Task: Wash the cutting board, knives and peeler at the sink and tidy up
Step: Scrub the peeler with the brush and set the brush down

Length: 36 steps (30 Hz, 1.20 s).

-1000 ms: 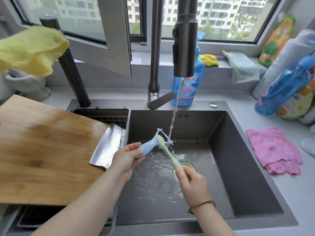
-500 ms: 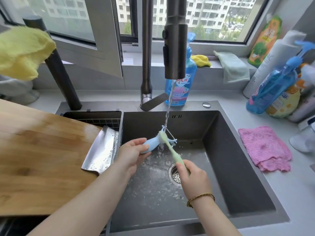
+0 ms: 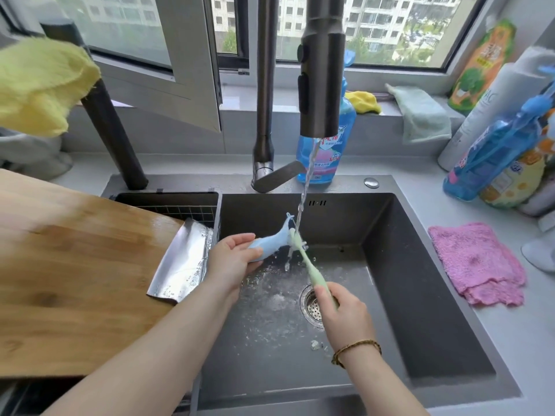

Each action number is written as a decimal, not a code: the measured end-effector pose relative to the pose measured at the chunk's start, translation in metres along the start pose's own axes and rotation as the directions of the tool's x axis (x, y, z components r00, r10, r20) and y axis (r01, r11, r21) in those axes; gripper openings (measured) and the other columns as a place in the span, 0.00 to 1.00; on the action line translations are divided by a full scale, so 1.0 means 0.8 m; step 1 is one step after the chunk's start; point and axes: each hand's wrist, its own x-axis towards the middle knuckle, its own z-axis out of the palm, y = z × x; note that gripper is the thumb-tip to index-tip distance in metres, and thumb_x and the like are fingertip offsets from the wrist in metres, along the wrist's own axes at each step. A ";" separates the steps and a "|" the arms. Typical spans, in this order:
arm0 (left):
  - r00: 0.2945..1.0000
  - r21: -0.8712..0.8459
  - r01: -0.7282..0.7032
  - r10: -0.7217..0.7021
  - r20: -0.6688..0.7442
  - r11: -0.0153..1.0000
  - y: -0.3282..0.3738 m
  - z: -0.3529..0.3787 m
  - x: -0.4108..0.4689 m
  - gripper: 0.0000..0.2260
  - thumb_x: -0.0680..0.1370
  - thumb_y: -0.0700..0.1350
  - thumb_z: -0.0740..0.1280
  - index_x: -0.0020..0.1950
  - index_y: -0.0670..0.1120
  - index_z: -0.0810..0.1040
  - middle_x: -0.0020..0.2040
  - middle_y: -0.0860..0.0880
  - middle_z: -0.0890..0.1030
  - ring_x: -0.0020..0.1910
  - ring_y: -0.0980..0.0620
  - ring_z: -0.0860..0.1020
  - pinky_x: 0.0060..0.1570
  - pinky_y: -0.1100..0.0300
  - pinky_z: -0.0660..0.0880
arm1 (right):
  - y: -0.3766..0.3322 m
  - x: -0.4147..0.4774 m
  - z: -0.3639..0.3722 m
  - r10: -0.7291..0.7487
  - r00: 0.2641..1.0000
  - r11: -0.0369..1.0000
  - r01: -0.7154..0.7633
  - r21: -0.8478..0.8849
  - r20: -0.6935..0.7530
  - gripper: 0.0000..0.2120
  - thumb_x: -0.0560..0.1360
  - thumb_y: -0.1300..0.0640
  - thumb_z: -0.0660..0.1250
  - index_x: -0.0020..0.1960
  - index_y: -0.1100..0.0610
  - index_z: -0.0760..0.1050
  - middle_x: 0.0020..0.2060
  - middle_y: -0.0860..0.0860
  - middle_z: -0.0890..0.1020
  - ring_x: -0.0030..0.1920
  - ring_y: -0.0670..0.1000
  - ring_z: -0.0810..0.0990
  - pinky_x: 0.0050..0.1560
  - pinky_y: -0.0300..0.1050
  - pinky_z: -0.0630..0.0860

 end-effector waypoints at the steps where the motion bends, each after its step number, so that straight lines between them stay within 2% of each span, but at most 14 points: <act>1: 1.000 -0.010 -0.002 0.002 0.001 1.000 0.001 0.000 0.000 0.09 0.74 0.28 0.63 0.44 0.42 0.72 0.41 0.48 0.76 0.38 0.54 0.76 0.30 0.71 0.76 | -0.001 -0.003 0.003 -0.024 1.000 1.000 0.024 0.010 0.014 0.14 0.78 0.49 0.57 0.35 0.49 0.68 0.28 0.46 0.70 0.33 0.49 0.70 0.31 0.39 0.63; 4: 1.000 -0.010 -0.002 0.002 0.019 1.000 -0.001 0.004 -0.002 0.10 0.74 0.28 0.63 0.50 0.40 0.72 0.41 0.48 0.76 0.39 0.53 0.76 0.31 0.70 0.76 | -0.005 -0.004 0.007 -0.037 0.999 0.996 0.038 0.082 -0.014 0.14 0.78 0.50 0.58 0.34 0.48 0.69 0.28 0.47 0.71 0.32 0.48 0.69 0.31 0.39 0.63; 6: 0.999 0.009 0.003 -0.003 0.033 1.000 -0.005 0.006 -0.005 0.09 0.74 0.28 0.63 0.47 0.41 0.73 0.41 0.48 0.76 0.39 0.53 0.76 0.31 0.70 0.76 | -0.006 0.000 0.007 -0.023 0.999 0.992 0.029 0.124 -0.044 0.13 0.78 0.51 0.58 0.36 0.49 0.72 0.30 0.49 0.73 0.36 0.51 0.71 0.34 0.43 0.66; 9: 0.999 -0.015 0.015 -0.014 0.031 1.000 -0.006 0.005 -0.006 0.11 0.74 0.28 0.63 0.42 0.44 0.72 0.41 0.47 0.76 0.38 0.53 0.76 0.30 0.70 0.76 | -0.006 -0.002 0.008 -0.072 0.997 0.997 0.072 0.027 -0.015 0.12 0.78 0.49 0.58 0.43 0.53 0.75 0.31 0.49 0.74 0.36 0.52 0.72 0.34 0.43 0.66; 14: 0.998 -0.077 0.047 -0.044 0.036 0.996 -0.003 0.002 -0.011 0.11 0.74 0.28 0.63 0.42 0.44 0.73 0.41 0.48 0.76 0.38 0.53 0.76 0.30 0.70 0.76 | 0.004 0.006 -0.001 -0.003 0.998 0.995 0.009 0.099 -0.068 0.17 0.78 0.50 0.58 0.32 0.56 0.68 0.26 0.49 0.68 0.29 0.50 0.66 0.31 0.44 0.62; 17: 0.998 -0.085 0.054 -0.050 0.048 0.995 -0.002 0.002 -0.011 0.11 0.74 0.28 0.63 0.42 0.44 0.73 0.41 0.47 0.76 0.38 0.52 0.76 0.30 0.69 0.76 | 0.009 0.003 0.004 -0.016 0.998 0.976 0.028 0.215 -0.056 0.16 0.78 0.53 0.60 0.35 0.60 0.73 0.26 0.48 0.69 0.29 0.49 0.66 0.34 0.44 0.66; 21: 0.995 -0.083 0.097 -0.094 0.042 0.992 -0.009 0.001 -0.011 0.10 0.74 0.28 0.63 0.42 0.44 0.73 0.42 0.47 0.76 0.38 0.52 0.76 0.29 0.69 0.77 | 0.016 0.005 0.012 0.027 0.999 0.969 -0.017 0.246 -0.037 0.18 0.78 0.53 0.59 0.31 0.58 0.69 0.26 0.50 0.69 0.29 0.51 0.67 0.34 0.44 0.67; 25: 0.992 -0.101 0.124 -0.119 0.052 0.987 -0.013 0.001 -0.013 0.10 0.73 0.28 0.63 0.43 0.43 0.73 0.42 0.46 0.76 0.39 0.51 0.77 0.29 0.69 0.77 | 0.019 0.009 0.011 0.089 0.996 0.964 -0.079 0.254 -0.028 0.18 0.78 0.52 0.58 0.34 0.61 0.71 0.26 0.51 0.70 0.29 0.52 0.68 0.34 0.46 0.69; 28: 0.996 -0.078 0.087 -0.087 -0.003 0.993 -0.012 -0.003 -0.009 0.10 0.73 0.28 0.63 0.42 0.43 0.73 0.42 0.47 0.76 0.39 0.51 0.76 0.30 0.69 0.77 | 0.020 0.006 0.004 0.073 0.997 0.950 -0.062 0.306 -0.026 0.15 0.78 0.53 0.59 0.37 0.61 0.74 0.25 0.49 0.70 0.25 0.47 0.68 0.31 0.42 0.68; 31: 0.995 -0.095 0.075 -0.081 -0.056 0.993 -0.011 -0.013 -0.003 0.10 0.73 0.28 0.64 0.42 0.44 0.73 0.43 0.46 0.76 0.39 0.51 0.76 0.30 0.69 0.77 | 0.017 -0.003 0.000 0.026 0.998 0.928 -0.047 0.370 0.062 0.04 0.73 0.53 0.67 0.41 0.51 0.74 0.32 0.48 0.74 0.27 0.43 0.72 0.23 0.32 0.67; 32: 0.996 -0.085 0.070 -0.074 -0.048 0.994 -0.012 -0.015 -0.003 0.10 0.73 0.28 0.64 0.42 0.43 0.73 0.43 0.46 0.76 0.39 0.51 0.76 0.30 0.69 0.77 | 0.019 -0.005 0.001 0.043 0.995 0.922 -0.074 0.379 0.089 0.07 0.71 0.53 0.70 0.42 0.49 0.71 0.34 0.50 0.74 0.28 0.43 0.72 0.21 0.31 0.66; 34: 0.998 -0.042 0.050 -0.051 -0.023 0.998 -0.014 -0.015 -0.006 0.10 0.73 0.28 0.63 0.44 0.43 0.73 0.42 0.46 0.76 0.39 0.51 0.76 0.30 0.70 0.77 | 0.021 -0.007 -0.003 0.103 0.989 0.892 -0.139 0.431 0.106 0.10 0.71 0.56 0.70 0.41 0.53 0.68 0.32 0.52 0.73 0.21 0.41 0.70 0.18 0.32 0.64; 36: 0.999 -0.023 0.034 -0.034 -0.015 0.999 -0.015 -0.015 -0.009 0.09 0.74 0.28 0.63 0.47 0.42 0.73 0.42 0.47 0.76 0.39 0.52 0.76 0.31 0.70 0.76 | 0.019 -0.011 -0.009 0.123 0.990 0.875 -0.143 0.462 0.074 0.09 0.72 0.60 0.68 0.40 0.56 0.68 0.28 0.53 0.73 0.16 0.42 0.67 0.17 0.33 0.63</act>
